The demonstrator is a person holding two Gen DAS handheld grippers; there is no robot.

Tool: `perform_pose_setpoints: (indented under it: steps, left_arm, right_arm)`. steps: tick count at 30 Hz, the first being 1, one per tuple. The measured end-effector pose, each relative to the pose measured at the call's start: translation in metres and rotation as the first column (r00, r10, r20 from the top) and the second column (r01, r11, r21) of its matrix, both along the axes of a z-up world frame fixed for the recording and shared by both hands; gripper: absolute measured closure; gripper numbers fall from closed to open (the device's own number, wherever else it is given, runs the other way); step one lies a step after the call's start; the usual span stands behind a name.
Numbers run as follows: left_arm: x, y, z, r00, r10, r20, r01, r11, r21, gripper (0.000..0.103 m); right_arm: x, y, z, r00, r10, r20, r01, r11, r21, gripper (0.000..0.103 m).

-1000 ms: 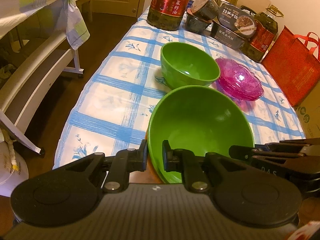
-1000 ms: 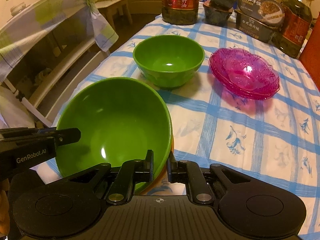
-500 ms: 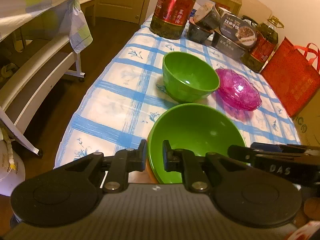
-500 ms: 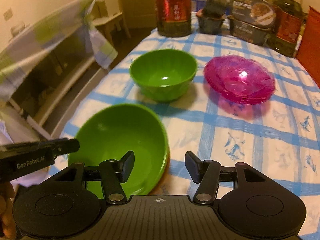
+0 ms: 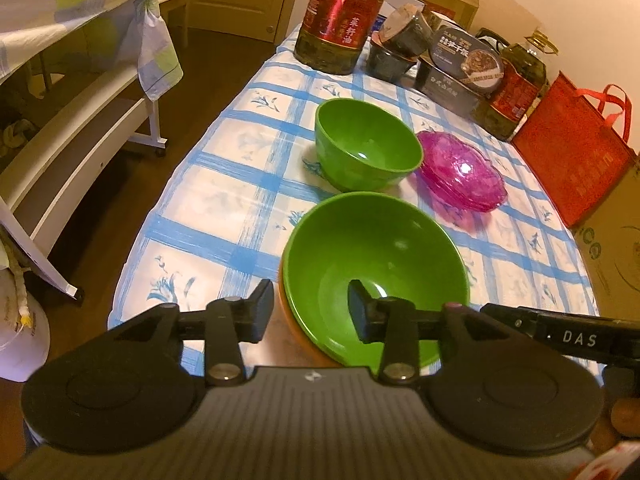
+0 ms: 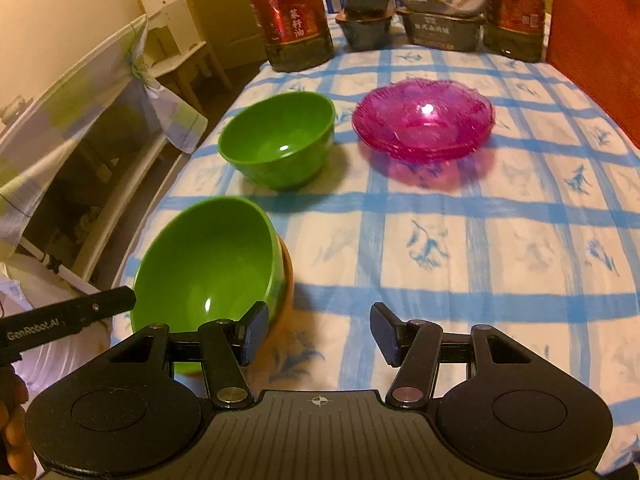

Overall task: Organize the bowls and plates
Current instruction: 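Lower the green bowl into the orange bowl and open both grippers, then pull both grippers back and move them to the small green bowl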

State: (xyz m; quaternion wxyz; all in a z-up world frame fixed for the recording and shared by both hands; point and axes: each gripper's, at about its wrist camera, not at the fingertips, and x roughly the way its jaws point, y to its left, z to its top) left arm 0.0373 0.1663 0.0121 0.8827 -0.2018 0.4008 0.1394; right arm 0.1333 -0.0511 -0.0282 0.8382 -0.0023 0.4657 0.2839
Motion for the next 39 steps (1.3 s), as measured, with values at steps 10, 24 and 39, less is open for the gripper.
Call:
perform_pose_setpoints:
  steps: [10,24,39]
  left_arm:
    - [-0.013,-0.014,0.004,0.999,-0.032,-0.016,0.032,0.999,0.013,0.042]
    - [-0.021,-0.023,0.006,0.998,-0.062,-0.011,0.063,0.997,0.036,0.027]
    - [-0.023,-0.025,0.009,0.997,-0.073,-0.004,0.073,0.997,0.036,0.027]
  right_arm:
    - [-0.018,-0.012,0.001,1.000,0.005,-0.014,-0.005,1.000,0.007,0.044]
    - [-0.027,-0.019,-0.001,1.000,-0.009,-0.018,0.008,1.000,-0.020,0.044]
    - [-0.029,-0.024,-0.002,1.000,-0.018,-0.020,0.017,0.999,-0.046,0.044]
